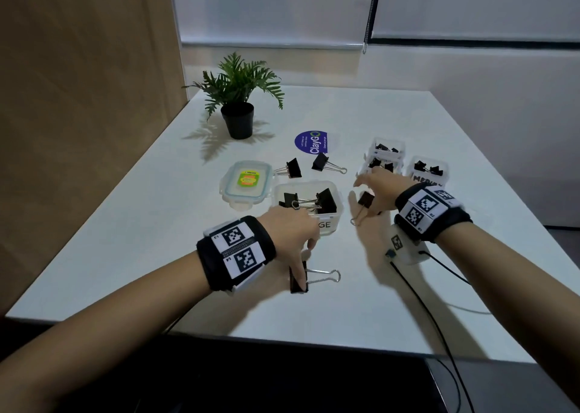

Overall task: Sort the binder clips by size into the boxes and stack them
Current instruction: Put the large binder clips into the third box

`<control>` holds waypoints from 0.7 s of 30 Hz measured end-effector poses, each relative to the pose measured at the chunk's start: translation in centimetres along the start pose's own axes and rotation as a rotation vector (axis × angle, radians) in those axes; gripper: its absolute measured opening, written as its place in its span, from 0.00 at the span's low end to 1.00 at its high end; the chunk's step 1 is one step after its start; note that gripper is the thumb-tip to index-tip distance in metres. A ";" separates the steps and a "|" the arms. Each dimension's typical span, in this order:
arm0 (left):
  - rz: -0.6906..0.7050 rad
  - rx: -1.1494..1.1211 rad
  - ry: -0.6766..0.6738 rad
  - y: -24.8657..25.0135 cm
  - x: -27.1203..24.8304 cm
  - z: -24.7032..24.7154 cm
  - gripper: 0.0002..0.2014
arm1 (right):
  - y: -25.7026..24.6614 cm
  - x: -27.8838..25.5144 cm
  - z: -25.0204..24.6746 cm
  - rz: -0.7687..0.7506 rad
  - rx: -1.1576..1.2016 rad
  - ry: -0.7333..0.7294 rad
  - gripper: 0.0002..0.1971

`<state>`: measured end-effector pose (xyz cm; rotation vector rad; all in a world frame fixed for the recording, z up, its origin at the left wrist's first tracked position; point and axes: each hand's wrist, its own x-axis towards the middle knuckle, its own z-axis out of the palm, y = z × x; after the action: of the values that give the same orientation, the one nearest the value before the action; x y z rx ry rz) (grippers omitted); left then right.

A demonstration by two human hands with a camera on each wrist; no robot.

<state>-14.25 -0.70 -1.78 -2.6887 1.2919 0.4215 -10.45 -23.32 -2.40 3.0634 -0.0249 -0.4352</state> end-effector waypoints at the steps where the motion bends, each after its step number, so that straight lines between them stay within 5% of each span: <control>1: -0.007 -0.014 -0.019 0.1 0.0 0.0 0.30 | -0.1 -0.1 0.0 0.001 -0.031 -0.011 0.32; 8: 0.029 -0.089 0.005 -0.1 0.2 0.0 0.17 | -0.3 -0.4 -0.3 0.080 -0.001 -0.013 0.18; 13: 0.026 -0.142 -0.048 -0.1 0.1 0.1 0.27 | -0.6 -0.7 -0.4 0.093 -0.018 0.008 0.16; 18: 0.027 -0.125 -0.133 0.2 -0.1 0.2 0.31 | -0.5 -0.9 -0.9 0.081 -0.016 -0.023 0.25; 21: 0.035 -0.124 -0.160 0.3 0.1 0.5 0.28 | -0.6 -1.2 -1.4 0.070 -0.026 -0.020 0.17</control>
<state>-14.52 -0.87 -2.29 -2.6685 1.3097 0.7284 -11.23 -22.68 -0.73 3.0213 -0.1255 -0.4581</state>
